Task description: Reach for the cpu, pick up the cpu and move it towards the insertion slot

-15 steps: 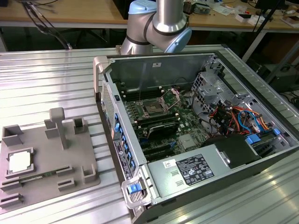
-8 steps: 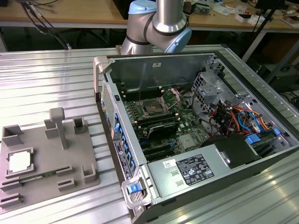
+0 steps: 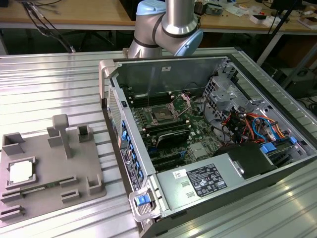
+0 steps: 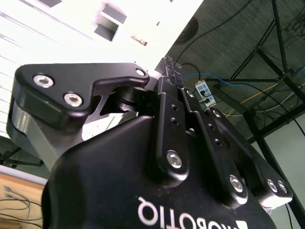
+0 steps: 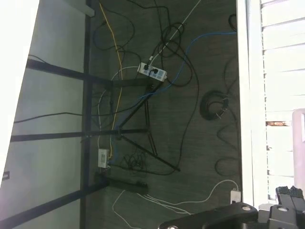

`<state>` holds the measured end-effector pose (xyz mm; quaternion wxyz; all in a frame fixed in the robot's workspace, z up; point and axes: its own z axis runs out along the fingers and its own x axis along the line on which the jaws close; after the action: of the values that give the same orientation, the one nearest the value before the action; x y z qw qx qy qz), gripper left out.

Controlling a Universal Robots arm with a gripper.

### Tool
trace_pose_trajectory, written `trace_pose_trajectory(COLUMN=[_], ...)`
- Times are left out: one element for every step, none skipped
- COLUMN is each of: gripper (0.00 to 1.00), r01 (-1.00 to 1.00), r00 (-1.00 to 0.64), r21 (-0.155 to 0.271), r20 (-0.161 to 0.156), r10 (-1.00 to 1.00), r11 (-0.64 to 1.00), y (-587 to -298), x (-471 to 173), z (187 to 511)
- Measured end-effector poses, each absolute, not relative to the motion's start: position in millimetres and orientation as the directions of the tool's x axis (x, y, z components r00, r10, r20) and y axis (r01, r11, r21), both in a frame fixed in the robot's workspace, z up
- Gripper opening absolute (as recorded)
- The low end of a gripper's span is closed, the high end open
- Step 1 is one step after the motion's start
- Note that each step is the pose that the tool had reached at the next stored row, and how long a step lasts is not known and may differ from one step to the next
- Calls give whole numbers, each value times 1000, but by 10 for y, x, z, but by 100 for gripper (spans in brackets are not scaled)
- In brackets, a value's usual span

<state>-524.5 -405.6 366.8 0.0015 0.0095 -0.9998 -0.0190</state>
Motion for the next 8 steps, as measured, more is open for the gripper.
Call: trace_pose_trajectory(gripper=[11,11,11,11,11,11,11,11], r01=[-19,-19,-19,-18,-18,-18,-18,-18], r00=[-1000,-1000,-1000,-1000,-1000,-1000,-1000,-1000], r21=[38,38,37,37,36,36,35,32], r20=[8,12,16,20,22,23,23,23], r10=[-19,-19,-19,-19,-19,-19,-19,-19], r11=[999,999,999,999,999,999,999,999], y=[-4057,-4057,-4060,-4083,-4098,-4103,-4106,-4110], x=[-5161,-5088,-5005,-4934,-4892,-4870,-4852,-4831], z=[3664,3658,3648,3631,3621,3615,3608,3597])
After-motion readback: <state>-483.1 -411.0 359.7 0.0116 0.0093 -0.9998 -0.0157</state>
